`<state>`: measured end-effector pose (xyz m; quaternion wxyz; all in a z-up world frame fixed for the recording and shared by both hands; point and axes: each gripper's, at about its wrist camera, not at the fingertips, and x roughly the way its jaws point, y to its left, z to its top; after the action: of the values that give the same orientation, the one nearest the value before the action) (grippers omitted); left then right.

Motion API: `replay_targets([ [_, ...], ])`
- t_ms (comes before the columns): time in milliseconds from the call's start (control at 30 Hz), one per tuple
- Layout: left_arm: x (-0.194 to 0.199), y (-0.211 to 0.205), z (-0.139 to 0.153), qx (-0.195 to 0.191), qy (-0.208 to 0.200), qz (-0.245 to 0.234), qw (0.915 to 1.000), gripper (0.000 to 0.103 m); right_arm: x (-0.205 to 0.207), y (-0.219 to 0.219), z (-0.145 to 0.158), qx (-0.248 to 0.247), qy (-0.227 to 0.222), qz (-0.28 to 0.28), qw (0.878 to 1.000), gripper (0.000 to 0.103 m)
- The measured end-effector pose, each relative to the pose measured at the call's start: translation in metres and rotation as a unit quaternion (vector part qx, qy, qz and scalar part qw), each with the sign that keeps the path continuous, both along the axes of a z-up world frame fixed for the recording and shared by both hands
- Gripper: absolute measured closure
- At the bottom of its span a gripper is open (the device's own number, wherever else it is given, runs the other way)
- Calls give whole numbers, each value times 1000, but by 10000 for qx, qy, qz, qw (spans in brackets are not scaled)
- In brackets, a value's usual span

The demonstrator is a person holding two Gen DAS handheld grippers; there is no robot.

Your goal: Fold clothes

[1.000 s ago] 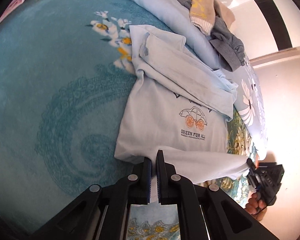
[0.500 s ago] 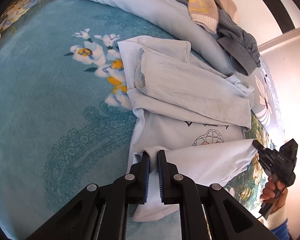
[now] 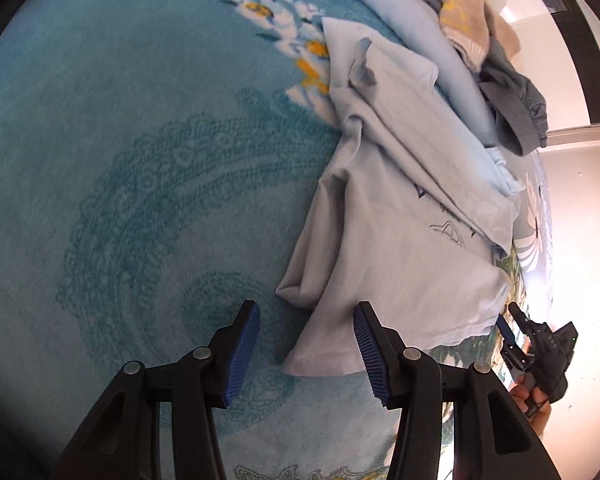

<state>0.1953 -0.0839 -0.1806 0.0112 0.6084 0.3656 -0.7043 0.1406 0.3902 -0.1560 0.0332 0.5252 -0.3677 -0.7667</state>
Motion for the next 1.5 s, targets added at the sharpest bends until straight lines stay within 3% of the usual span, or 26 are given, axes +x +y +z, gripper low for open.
replay_targets([
  [167,0,2,-1,51,18,-3,10000,50,9,2,-15,-169,-69,-274,9995,63],
  [400,1,8,-4,404,34,-118,9991,53,-2,-5,-18,-316,-57,-61,9995,63],
  [467,2,6,-6,491,-8,-69,9988,70,-2,-9,-20,-426,-66,65,9991,65],
  [500,4,5,-9,553,-57,-34,9984,76,-1,-10,-20,-423,-57,106,9990,75],
  [533,5,4,-11,619,-114,-5,9980,85,0,-11,-18,-384,-44,135,9992,92],
  [567,6,4,-11,663,-132,10,9977,96,2,-13,-16,-376,-26,158,9992,94],
  [633,7,4,-9,696,-114,33,9975,99,6,-15,-7,-293,64,278,9992,96],
  [700,9,3,-2,714,-26,103,9974,99,11,-19,4,-181,149,413,9989,96],
  [833,23,-1,21,1116,84,328,9932,100,28,-19,30,-155,280,596,9977,97],
  [1100,75,-5,93,1917,484,179,9801,100,106,-3,100,-1017,921,477,9894,97],
  [1233,89,-8,113,2167,485,267,9747,100,127,4,118,-1278,913,339,9870,97],
  [1367,82,-3,132,1707,502,15,9840,100,115,1,126,-1182,813,414,9888,97],
  [1500,43,-14,127,1488,566,135,9872,100,61,-3,121,-1143,669,569,9896,97],
])
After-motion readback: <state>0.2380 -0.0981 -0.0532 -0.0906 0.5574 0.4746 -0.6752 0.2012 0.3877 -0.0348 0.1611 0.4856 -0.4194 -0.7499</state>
